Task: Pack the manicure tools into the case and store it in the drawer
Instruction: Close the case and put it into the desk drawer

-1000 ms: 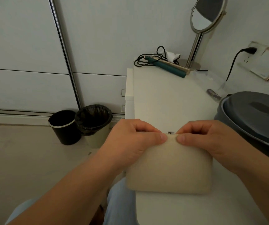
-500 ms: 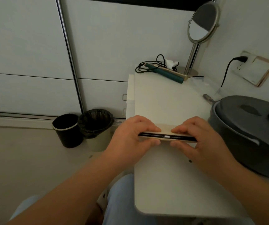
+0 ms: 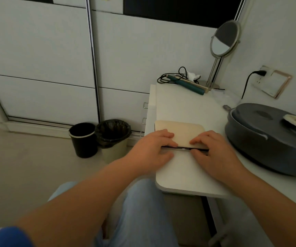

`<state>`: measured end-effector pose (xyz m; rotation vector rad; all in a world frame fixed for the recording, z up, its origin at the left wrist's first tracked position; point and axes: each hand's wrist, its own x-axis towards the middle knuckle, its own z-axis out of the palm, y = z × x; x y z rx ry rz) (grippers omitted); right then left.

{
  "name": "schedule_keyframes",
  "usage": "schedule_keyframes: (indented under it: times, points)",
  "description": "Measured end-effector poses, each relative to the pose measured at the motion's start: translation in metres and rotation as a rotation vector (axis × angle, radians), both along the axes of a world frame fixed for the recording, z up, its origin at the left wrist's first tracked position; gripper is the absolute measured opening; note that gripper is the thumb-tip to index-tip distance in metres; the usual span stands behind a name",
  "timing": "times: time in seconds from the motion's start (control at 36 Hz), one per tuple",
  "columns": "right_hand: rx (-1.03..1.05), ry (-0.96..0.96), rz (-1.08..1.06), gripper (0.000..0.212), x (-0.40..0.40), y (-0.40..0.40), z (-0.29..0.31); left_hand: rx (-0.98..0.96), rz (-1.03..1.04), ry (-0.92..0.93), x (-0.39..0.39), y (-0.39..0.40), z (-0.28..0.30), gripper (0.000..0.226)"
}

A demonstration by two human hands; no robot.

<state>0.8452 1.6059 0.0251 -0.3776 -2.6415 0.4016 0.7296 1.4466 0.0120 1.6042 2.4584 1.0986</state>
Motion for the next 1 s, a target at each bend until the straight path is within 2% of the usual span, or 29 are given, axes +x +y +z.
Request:
schedule_keyframes:
  times: [0.19, 0.44, 0.56, 0.61, 0.78, 0.89, 1.0]
  points:
    - [0.084, -0.111, 0.054, 0.011, -0.024, -0.018, 0.023, 0.142, 0.215, -0.125, -0.027, -0.052, -0.017, 0.020]
    - [0.163, -0.207, 0.156, 0.032, -0.154, -0.031, 0.032, -0.091, 0.534, -0.484, -0.115, -0.115, -0.095, 0.015]
    - [0.234, -0.304, 0.120, 0.044, -0.231, -0.015, 0.025, -0.179, 0.556, -0.602, -0.163, -0.115, -0.140, 0.013]
    - [0.276, -0.335, 0.096, 0.050, -0.245, -0.008, 0.027, -0.188, 0.561, -0.630, -0.174, -0.113, -0.153, 0.011]
    - [0.301, -0.521, 0.108, 0.059, -0.287, 0.020, -0.005, -0.327, 0.500, -0.764, -0.275, -0.073, -0.205, 0.009]
    - [0.278, -0.432, 0.142, 0.051, -0.283, 0.023, -0.021, -0.428, 0.508, -0.863, -0.333, -0.054, -0.216, 0.009]
    - [0.241, -0.431, 0.166, 0.040, -0.285, 0.026, -0.020, -0.552, 0.558, -1.004, -0.350, -0.071, -0.208, 0.008]
